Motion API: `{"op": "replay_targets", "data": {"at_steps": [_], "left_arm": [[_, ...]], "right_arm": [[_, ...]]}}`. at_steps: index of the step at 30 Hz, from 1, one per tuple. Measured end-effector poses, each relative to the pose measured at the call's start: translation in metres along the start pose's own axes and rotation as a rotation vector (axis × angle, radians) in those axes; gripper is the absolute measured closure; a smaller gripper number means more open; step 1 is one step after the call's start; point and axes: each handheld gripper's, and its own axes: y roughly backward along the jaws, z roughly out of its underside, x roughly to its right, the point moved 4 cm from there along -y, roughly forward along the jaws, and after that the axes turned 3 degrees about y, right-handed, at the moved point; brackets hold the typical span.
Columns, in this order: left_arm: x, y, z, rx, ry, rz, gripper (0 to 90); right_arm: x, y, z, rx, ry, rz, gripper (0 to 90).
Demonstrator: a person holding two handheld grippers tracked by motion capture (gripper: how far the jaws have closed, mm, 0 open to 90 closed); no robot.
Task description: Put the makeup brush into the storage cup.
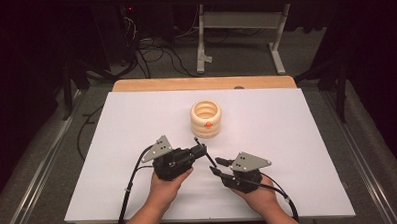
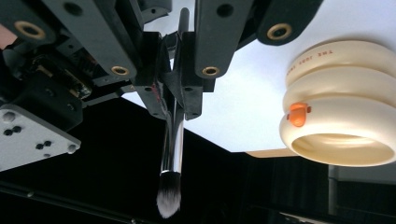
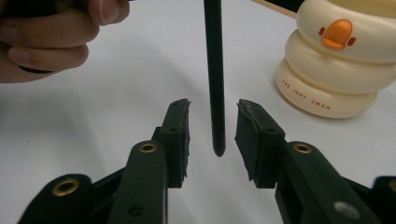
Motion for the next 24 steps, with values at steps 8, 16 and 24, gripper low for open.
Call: {"op": "replay_targets", "data": {"at_steps": [8, 16, 24], "left_arm": [[-0.003, 0.005, -0.002, -0.009, -0.024, -0.035, 83.6], [-0.009, 0.009, -0.004, -0.012, -0.034, -0.073, 83.6], [-0.013, 0.012, -0.003, -0.035, -0.051, -0.108, 83.6]], "right_arm": [[0.007, 0.004, 0.002, 0.015, -0.044, 0.019, 51.0], [0.019, 0.01, 0.004, 0.032, -0.084, 0.037, 39.7], [0.027, 0.017, 0.006, 0.025, -0.093, 0.073, 31.2]]}}
